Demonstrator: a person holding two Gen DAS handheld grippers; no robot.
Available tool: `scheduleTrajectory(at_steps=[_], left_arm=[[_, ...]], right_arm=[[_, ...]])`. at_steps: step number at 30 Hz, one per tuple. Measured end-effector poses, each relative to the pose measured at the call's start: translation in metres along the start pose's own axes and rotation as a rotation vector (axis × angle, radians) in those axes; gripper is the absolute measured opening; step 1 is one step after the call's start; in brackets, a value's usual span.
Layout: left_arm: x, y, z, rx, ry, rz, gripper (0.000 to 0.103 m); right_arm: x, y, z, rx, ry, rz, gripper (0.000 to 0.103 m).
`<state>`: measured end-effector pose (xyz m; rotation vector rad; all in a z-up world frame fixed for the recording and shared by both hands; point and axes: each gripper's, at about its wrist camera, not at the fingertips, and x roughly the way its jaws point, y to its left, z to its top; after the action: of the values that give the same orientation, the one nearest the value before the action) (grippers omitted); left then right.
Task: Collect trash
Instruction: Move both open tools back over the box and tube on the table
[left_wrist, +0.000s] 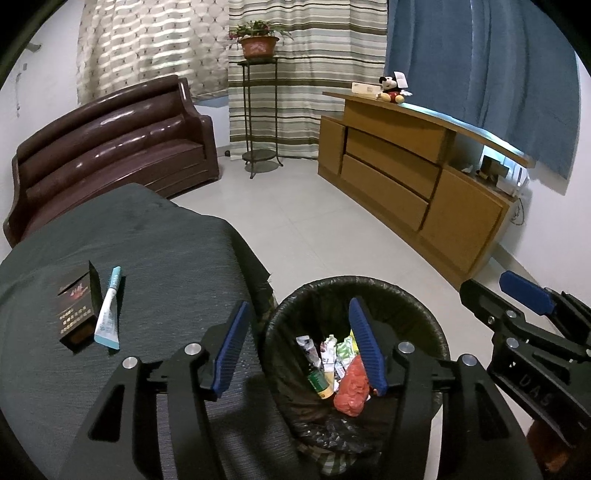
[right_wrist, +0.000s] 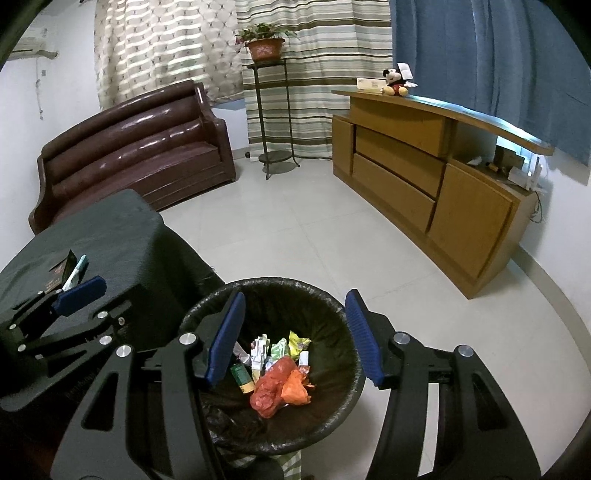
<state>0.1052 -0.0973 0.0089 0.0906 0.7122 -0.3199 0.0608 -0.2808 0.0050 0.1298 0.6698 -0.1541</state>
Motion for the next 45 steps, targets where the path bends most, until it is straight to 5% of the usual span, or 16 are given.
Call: scheduleTrajectory(at_steps=[16,45], left_arm=[[-0.029,0.068,-0.013,-0.096,0.005,0.102,0.059],[-0.070,0.234,-0.054,-0.339,0.023,0.372,0.061]], right_arm=[[0.000,0.048,-0.003,-0.064,0.018,0.074,0.055],[0.014,0.226,0.001,-0.259,0.073,0.332,0.055]])
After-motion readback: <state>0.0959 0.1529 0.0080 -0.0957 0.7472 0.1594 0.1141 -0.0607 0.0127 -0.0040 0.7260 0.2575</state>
